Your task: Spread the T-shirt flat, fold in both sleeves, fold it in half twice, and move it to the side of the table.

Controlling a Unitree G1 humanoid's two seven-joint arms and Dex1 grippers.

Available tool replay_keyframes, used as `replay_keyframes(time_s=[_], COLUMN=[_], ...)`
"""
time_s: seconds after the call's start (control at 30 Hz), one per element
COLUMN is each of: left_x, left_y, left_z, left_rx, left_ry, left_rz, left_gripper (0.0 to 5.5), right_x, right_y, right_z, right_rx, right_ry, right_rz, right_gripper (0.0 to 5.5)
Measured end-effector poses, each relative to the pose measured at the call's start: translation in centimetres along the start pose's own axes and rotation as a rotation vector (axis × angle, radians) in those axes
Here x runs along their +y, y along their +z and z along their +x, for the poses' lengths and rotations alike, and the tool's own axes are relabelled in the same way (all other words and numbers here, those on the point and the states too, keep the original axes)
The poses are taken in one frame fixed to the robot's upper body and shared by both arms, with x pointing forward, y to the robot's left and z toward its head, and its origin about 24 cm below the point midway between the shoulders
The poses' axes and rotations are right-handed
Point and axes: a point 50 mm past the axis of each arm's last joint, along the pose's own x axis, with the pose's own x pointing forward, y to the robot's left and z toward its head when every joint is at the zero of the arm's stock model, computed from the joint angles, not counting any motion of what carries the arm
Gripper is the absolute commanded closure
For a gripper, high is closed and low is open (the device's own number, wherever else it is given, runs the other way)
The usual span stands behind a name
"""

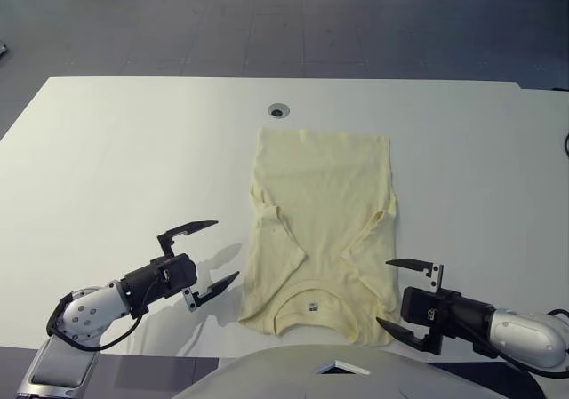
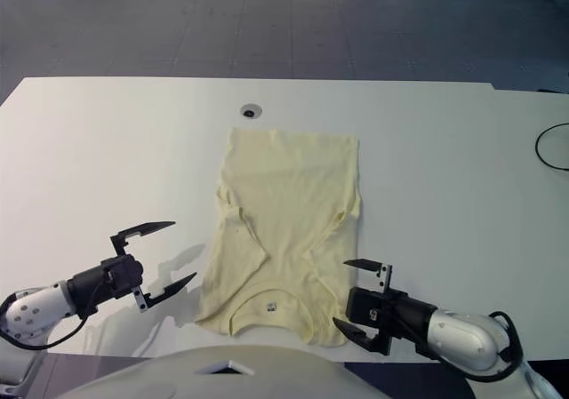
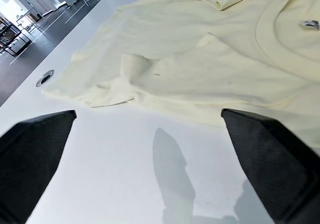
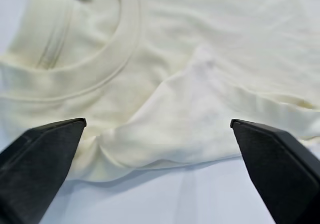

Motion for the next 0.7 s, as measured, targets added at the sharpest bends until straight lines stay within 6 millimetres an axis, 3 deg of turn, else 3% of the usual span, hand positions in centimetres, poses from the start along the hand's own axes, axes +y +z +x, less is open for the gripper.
replay_keyframes(time_s=[0.17,0.33,0.53,0.7], left_x=[0.0,0.2,-0.9,-1.3], left_y=[-0.1,-0.1,-0.1,-0.5], left_z=[-0.6,-1.0,-1.2,-1.1], left_rx=[0.02,0.015,-0.03,-0.019], left_ry=[-0.058,-0.128,-0.251,-0.305], left_rz=[0.107,0.202,0.265,0.292], left_gripper=[0.1,0.1,0.1,0.1], right_x=[-1.0,-3.2,-2.1,-0.8], right_y=[1.7,-0.2,-1.1,-1.8], right_z=[-2.2,-3.4,-3.2,-2.5], right_rx=[-0.127,-0.028,0.024,0.034], right_ry=[-0.002,-0.108,-0.06,0.022], right_rz=[0.094,-0.013,-0.289,-0.373], right_gripper=[0.13,0.13,0.13,0.13])
